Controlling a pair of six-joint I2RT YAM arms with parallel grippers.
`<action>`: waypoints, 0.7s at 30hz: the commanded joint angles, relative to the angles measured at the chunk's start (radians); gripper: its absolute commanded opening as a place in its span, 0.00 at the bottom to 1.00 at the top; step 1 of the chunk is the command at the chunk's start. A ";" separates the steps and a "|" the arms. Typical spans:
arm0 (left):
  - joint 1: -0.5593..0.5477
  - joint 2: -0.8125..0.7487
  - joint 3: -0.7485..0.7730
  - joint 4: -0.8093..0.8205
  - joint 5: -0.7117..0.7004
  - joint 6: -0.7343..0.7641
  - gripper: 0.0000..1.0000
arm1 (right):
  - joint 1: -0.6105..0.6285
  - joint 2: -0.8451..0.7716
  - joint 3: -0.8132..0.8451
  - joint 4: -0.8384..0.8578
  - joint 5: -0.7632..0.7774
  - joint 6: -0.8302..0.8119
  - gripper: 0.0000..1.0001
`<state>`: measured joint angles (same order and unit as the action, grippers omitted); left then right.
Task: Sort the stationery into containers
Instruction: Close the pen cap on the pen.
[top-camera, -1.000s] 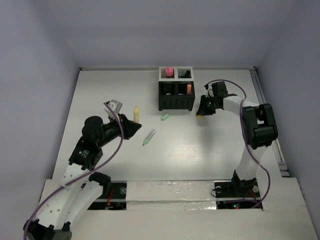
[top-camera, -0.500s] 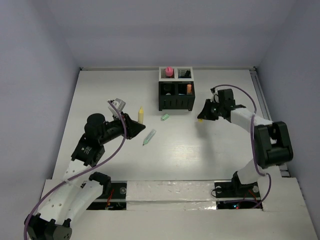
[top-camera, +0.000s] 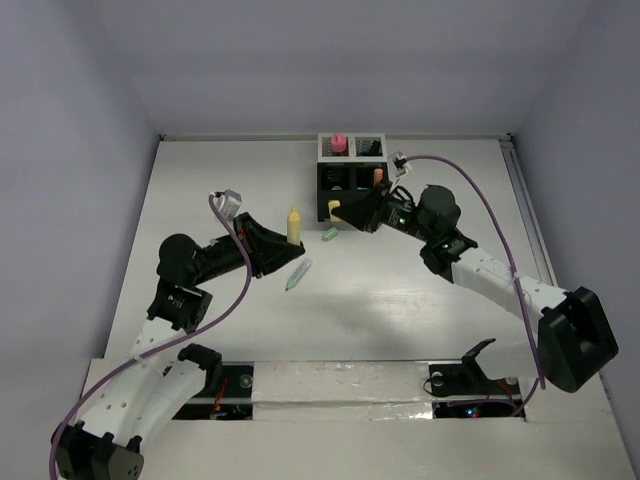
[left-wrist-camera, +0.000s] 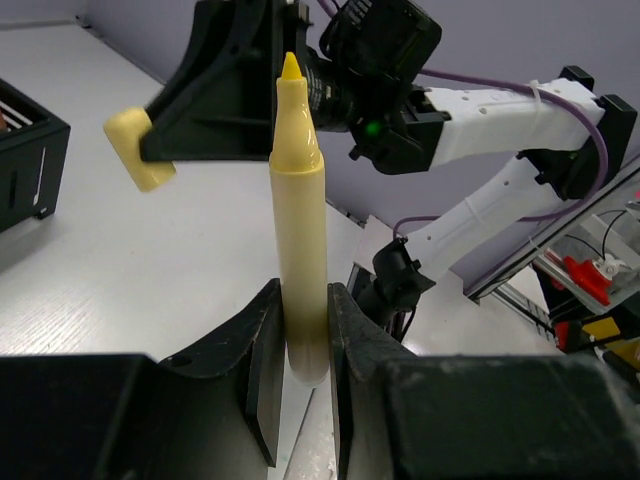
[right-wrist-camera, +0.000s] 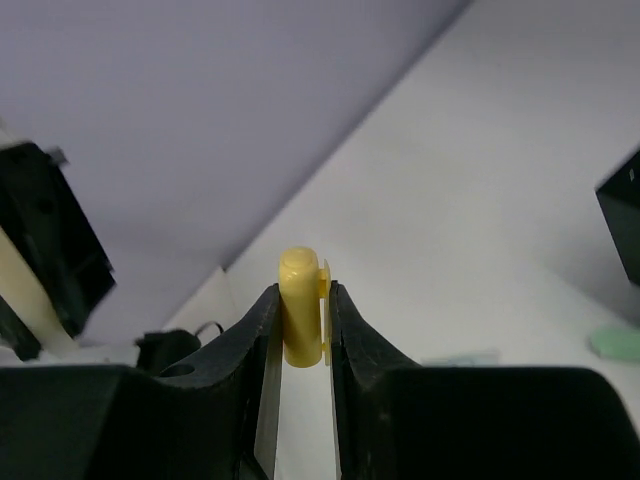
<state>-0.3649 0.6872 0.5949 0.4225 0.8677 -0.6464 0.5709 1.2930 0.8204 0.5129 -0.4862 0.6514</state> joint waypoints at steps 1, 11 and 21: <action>-0.005 -0.003 0.006 0.125 0.053 -0.012 0.00 | 0.021 0.049 0.088 0.343 -0.008 0.145 0.00; 0.014 0.005 -0.014 0.116 0.063 -0.016 0.00 | 0.107 0.187 0.259 0.575 -0.037 0.267 0.00; 0.023 0.000 -0.024 0.113 0.048 -0.025 0.00 | 0.159 0.203 0.290 0.587 -0.043 0.264 0.00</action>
<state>-0.3504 0.6983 0.5743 0.4747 0.9077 -0.6689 0.7216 1.5002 1.0657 1.0130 -0.5159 0.9100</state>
